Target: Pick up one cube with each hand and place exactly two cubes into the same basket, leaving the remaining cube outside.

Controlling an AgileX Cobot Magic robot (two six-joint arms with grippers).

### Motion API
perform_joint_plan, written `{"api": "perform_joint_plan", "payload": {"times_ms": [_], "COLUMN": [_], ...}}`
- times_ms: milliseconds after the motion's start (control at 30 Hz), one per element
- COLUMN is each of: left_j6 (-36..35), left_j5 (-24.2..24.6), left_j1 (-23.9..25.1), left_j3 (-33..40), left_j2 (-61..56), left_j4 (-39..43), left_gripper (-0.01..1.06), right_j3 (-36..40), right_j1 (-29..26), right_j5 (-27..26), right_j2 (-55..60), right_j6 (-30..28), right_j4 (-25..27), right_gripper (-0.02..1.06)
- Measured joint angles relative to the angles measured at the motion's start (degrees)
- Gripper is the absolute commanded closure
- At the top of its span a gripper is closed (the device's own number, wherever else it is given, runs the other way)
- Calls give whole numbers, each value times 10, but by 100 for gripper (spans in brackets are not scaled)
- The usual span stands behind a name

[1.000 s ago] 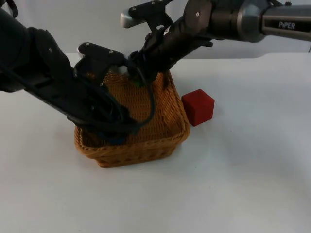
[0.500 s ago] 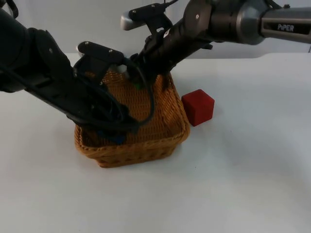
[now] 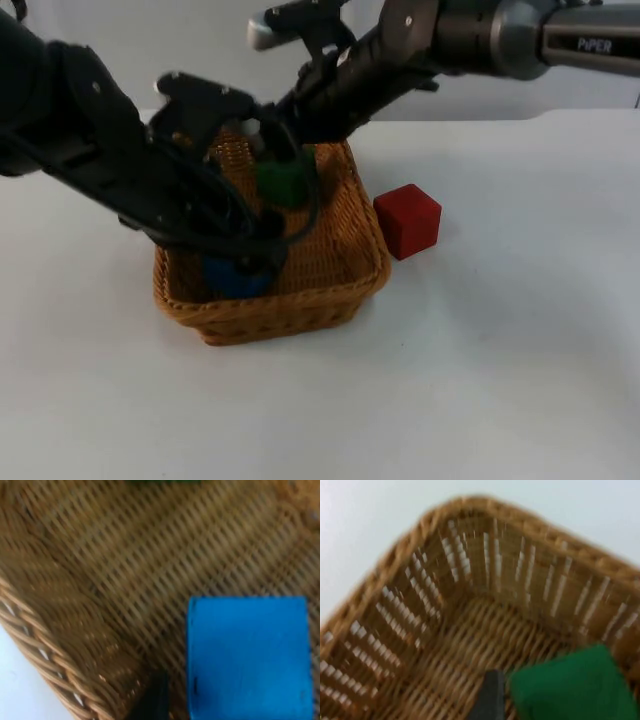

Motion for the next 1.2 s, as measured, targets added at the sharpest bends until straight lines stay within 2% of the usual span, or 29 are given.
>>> {"api": "perform_joint_plan", "payload": {"times_ms": [233, 367, 567, 700, 733, 900, 1067, 1200], "left_j6": [0, 0, 0, 0, 0, 0, -4, -46], "left_j5": [34, 82, 125, 166, 166, 207, 227, 248], "left_j1": [0, 0, 0, 0, 0, 0, 0, 0], "left_j3": [0, 0, 0, 0, 0, 0, 0, 0], "left_j2": [-66, -131, -212, -310, -310, -399, -439, -475], "left_j4": [0, -1, -5, -6, -6, -6, 2, 44], "left_gripper": [16, 16, 16, 16, 16, 16, 16, 16], "right_j3": [0, 0, -2, -5, -5, -5, -5, -5], "right_j1": [-3, -11, -22, -28, -28, -29, -29, -29], "right_j5": [34, 86, 137, 195, 195, 260, 288, 317], "right_j2": [-71, -137, -203, -257, -257, -282, -291, -306], "right_j6": [0, 1, 18, 24, 24, 24, 28, 30], "right_j4": [-2, -2, -2, -1, -1, -2, -2, -2], "right_gripper": [31, 31, 31, 31, 31, 31, 31, 31]}}
